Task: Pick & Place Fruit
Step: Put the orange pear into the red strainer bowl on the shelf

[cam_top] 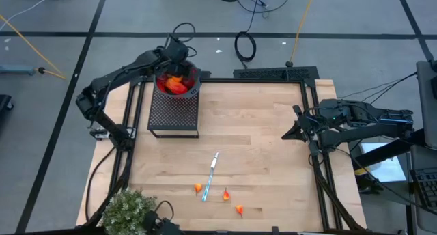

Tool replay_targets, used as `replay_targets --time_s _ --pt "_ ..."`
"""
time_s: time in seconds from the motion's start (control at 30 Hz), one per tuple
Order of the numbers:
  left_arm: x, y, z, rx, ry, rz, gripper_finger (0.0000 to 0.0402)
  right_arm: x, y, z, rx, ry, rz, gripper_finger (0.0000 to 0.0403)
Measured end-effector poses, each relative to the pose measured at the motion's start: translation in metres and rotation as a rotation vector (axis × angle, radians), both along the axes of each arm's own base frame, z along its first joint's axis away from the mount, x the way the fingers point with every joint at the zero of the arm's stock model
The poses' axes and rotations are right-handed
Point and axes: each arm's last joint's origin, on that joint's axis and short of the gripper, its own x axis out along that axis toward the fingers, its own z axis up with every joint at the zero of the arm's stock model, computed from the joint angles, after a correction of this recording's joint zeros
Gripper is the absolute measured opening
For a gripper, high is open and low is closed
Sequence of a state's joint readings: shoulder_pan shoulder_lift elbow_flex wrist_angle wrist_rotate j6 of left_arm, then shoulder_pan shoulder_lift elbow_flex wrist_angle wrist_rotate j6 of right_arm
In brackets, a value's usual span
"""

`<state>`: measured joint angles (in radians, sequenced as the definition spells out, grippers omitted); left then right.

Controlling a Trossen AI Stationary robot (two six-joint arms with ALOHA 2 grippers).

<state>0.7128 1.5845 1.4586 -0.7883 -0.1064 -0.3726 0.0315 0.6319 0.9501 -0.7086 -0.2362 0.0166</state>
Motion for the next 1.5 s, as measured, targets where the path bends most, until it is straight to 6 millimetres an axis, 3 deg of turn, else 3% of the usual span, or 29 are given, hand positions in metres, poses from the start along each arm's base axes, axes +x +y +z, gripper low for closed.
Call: replay_targets --time_s 0.27,0.5,0.63,1.07,1.27,1.5 --pt "-0.003 0.0 0.006 0.051 0.001 -0.002 0.019 -0.002 0.0 -0.003 -0.011 0.027 0.006 0.0" --pt "-0.016 -0.014 0.039 0.146 -0.116 -0.013 0.0208 -0.017 -0.001 -0.001 -0.023 -0.03 0.012 0.0" --pt "-0.025 -0.031 0.064 0.2 -0.234 -0.062 0.0209 -0.026 -0.001 -0.013 -0.004 -0.082 -0.002 0.0" --pt "-0.041 -0.126 0.133 0.336 -0.613 -0.347 0.0209 -0.031 -0.002 -0.065 0.078 -0.172 -0.087 0.0" --pt "-0.036 -0.172 0.14 0.312 -0.682 -0.486 0.0209 -0.033 -0.003 -0.086 0.108 -0.233 -0.095 0.0" --pt "-0.019 -0.225 0.134 0.193 -0.706 -0.647 0.0207 -0.03 -0.003 -0.119 0.173 -0.22 -0.118 0.0"
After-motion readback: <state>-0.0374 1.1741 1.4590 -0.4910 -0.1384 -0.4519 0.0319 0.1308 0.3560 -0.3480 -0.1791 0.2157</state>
